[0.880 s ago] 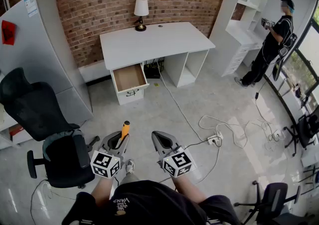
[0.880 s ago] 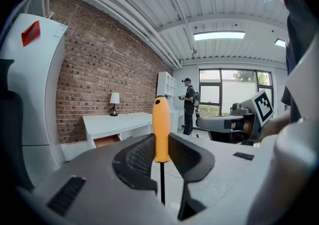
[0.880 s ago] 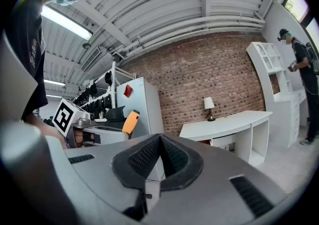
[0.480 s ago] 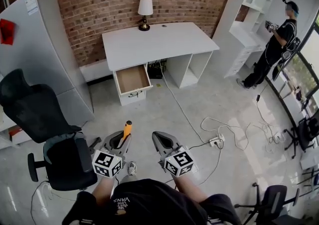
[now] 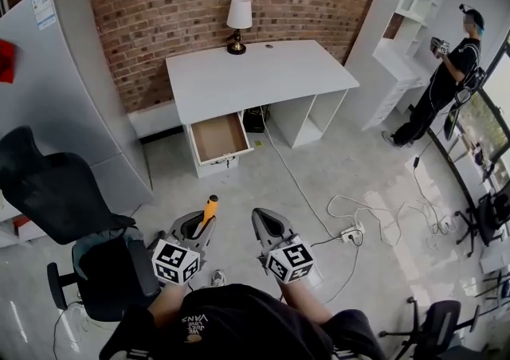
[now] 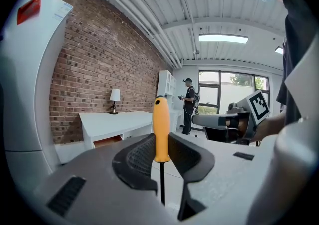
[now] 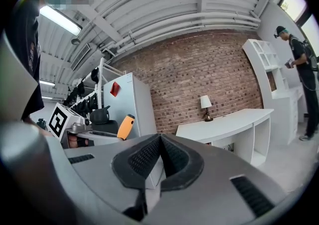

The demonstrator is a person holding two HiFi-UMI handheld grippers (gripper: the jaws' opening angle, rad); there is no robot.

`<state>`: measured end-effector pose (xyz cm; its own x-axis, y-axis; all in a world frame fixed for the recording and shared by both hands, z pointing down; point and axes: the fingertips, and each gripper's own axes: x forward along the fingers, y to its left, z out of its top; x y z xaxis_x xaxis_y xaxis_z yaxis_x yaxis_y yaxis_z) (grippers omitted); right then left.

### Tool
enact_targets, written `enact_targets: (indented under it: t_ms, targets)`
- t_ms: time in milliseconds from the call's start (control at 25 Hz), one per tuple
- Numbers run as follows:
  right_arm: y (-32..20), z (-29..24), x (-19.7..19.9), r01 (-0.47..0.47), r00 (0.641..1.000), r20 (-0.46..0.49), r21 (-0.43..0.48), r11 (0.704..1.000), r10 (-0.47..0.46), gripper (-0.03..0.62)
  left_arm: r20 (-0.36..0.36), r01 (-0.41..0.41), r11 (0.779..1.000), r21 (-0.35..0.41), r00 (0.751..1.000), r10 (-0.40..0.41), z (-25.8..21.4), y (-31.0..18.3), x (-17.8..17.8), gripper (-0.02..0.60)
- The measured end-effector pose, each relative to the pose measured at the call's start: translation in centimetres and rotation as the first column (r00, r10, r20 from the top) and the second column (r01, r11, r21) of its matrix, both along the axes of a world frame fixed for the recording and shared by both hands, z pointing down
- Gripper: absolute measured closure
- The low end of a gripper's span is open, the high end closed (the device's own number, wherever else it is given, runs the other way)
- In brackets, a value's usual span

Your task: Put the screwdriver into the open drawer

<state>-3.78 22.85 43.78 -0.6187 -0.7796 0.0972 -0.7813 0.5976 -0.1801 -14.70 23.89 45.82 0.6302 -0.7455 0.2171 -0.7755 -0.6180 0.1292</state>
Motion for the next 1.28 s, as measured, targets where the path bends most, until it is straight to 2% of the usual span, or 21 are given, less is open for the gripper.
enact_targets:
  t_ms: [400,680,960,1280]
  targets:
    - [-5.9,-0.1,-3.1,-0.09,0.996,0.005,-0.01,0.996,0.09,0.599,0.012,-0.075,0.997,-0.013,0.997,0.075,0.1,-6.7,-3.4,0.5]
    - [-9.1,0.7,-1.3,-0.102,0.995,0.014,-0.034,0.994,0.102,0.599,0.001,-0.055,0.997,-0.053,0.998,0.056,1.4,-10.0,-2.4,0.5]
    - [-14.2,1.6,0.5,-0.034,0.999,0.013,-0.052,0.998,0.035,0.599,0.017,0.023,0.998,-0.063,1.0,-0.022,1.6,-14.4,-0.8,0.5]
    - [-20.0,2.2,3.7,0.08,0.997,0.018,-0.052,0.995,-0.079,0.599,0.025,0.113,0.992,-0.058,0.993,-0.111,1.8,-19.5,3.0,0.5]
